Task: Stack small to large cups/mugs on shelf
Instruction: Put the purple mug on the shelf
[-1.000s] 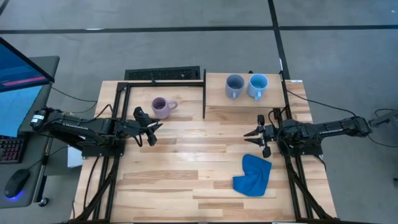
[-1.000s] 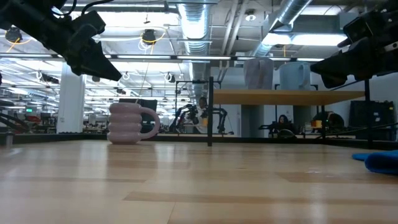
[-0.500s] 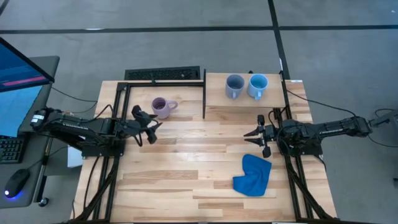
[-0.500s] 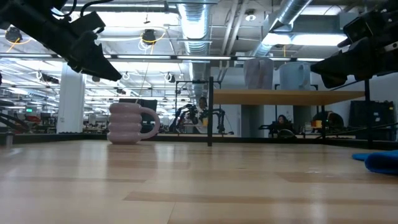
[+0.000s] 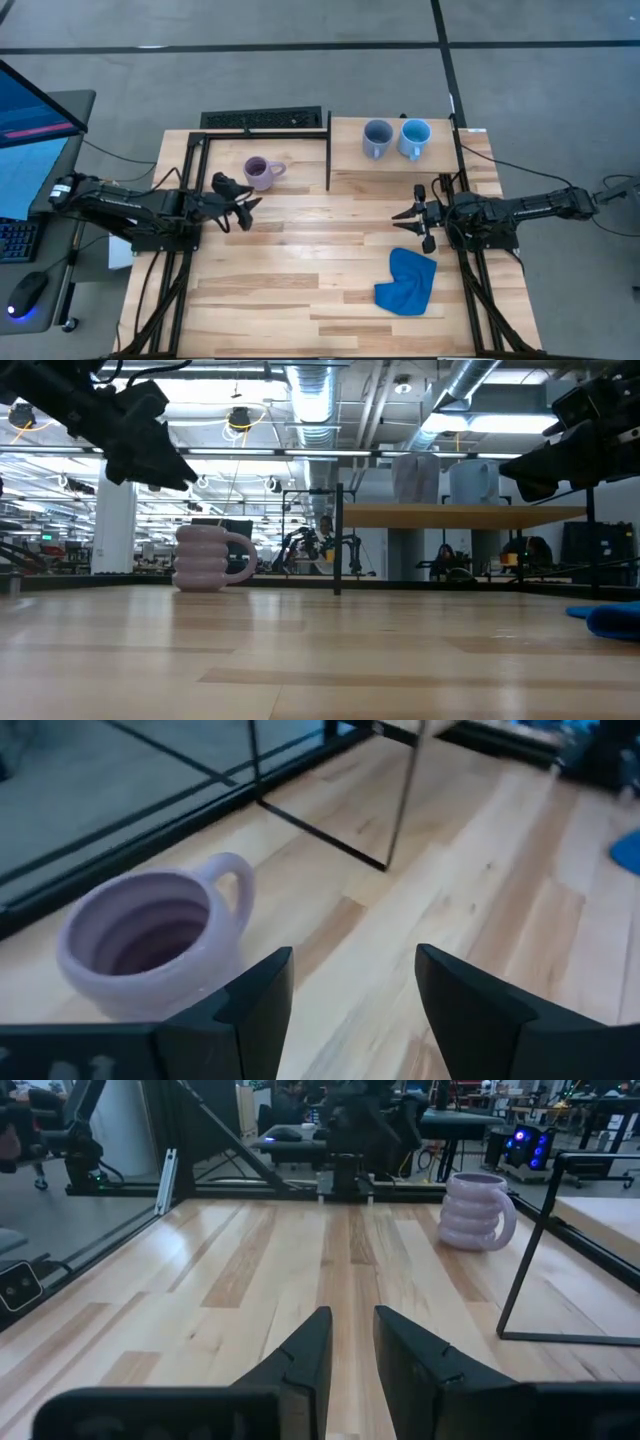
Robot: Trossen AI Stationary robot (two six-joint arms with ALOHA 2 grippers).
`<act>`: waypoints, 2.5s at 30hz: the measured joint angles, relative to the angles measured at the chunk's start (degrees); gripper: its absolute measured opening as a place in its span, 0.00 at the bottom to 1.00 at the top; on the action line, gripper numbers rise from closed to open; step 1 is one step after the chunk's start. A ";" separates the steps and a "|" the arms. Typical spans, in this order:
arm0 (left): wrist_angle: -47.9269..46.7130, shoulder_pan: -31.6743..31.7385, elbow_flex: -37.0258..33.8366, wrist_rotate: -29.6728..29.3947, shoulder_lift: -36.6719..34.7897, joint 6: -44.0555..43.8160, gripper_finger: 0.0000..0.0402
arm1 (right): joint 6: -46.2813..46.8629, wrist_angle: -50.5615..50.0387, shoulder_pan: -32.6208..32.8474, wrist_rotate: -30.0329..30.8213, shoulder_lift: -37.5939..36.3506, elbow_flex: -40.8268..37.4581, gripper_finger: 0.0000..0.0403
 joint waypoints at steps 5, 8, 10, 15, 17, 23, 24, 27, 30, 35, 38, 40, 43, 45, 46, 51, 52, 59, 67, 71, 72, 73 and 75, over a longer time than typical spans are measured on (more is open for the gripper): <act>-5.12 2.58 5.05 -2.78 0.00 -4.83 0.50 | 0.00 0.00 -0.01 0.00 0.00 0.00 0.25; -10.69 5.22 10.05 -2.88 0.19 -5.78 0.50 | 0.00 0.00 -0.02 0.00 0.00 0.00 0.25; -15.09 7.06 13.65 -2.76 0.31 -6.58 0.50 | 0.01 0.00 -0.01 0.00 0.00 0.00 0.25; -26.24 11.62 22.96 -1.00 0.28 -7.71 0.50 | 0.00 0.00 -0.01 -0.02 0.01 0.00 0.25; -31.37 13.56 26.52 0.13 0.28 -10.19 0.50 | 0.00 0.00 -0.02 0.00 0.00 -0.02 0.25; -44.19 19.92 35.26 4.51 2.12 -16.79 0.50 | -0.07 0.17 -0.02 0.00 0.02 -0.02 0.25; -45.62 21.22 36.47 5.26 2.94 -17.57 0.50 | -0.22 0.55 -0.02 0.00 0.02 -0.02 0.25; -48.36 25.12 39.65 9.20 6.17 -17.97 0.50 | -0.39 1.52 -0.02 0.00 0.00 -0.02 0.25; -49.44 29.07 42.33 13.72 10.47 -17.31 0.50 | -0.20 2.44 -0.02 0.00 0.00 -0.02 0.25; -50.88 34.09 44.47 16.88 18.29 -16.66 0.50 | 0.55 2.86 -0.02 -0.02 0.00 -0.02 0.25; -51.86 35.54 44.47 16.90 23.19 -15.01 0.50 | 1.36 2.86 -0.02 -0.02 0.00 -0.02 0.25; -52.81 36.12 44.47 16.97 26.38 -14.77 0.50 | 1.95 2.89 -0.02 -0.02 0.02 -0.02 0.25; -52.90 36.32 44.47 18.52 31.30 -14.81 0.50 | 1.95 2.88 -0.02 -0.02 0.00 -0.02 0.25; -52.83 36.32 44.45 19.59 34.41 -14.98 0.50 | 1.95 2.87 -0.02 -0.02 0.01 -0.02 0.25; -52.79 36.32 44.45 19.80 35.99 -14.98 0.50 | 1.95 2.86 -0.02 -0.02 0.02 -0.02 0.25; -52.85 37.25 44.45 19.23 42.62 -14.95 0.50 | 1.95 2.87 -0.02 -0.02 0.00 -0.02 0.25; -52.85 37.61 44.45 19.25 43.70 -14.96 0.50 | 1.97 2.86 -0.02 -0.02 0.02 -0.02 0.25; -52.59 39.95 44.45 19.33 49.02 -14.23 0.50 | 2.01 2.86 -0.02 -0.06 0.02 -0.02 0.25; -48.38 40.54 44.43 19.86 50.80 -12.11 0.50 | 2.03 2.86 -0.02 -0.08 0.00 -0.02 0.25; -46.88 40.54 44.43 20.25 50.80 -11.07 0.50 | 2.03 2.84 -0.02 -0.08 0.02 -0.02 0.25; -46.85 40.54 44.43 20.25 50.80 -9.84 0.50 | 2.01 2.84 -0.02 -0.08 0.02 -0.02 0.25; -46.79 40.54 44.43 20.26 50.80 -8.27 0.50 | 2.02 2.84 -0.02 -0.08 0.01 -0.02 0.25; -46.81 40.53 44.43 20.25 50.80 -5.68 0.50 | 2.01 2.81 -0.02 -0.08 0.02 -0.02 0.25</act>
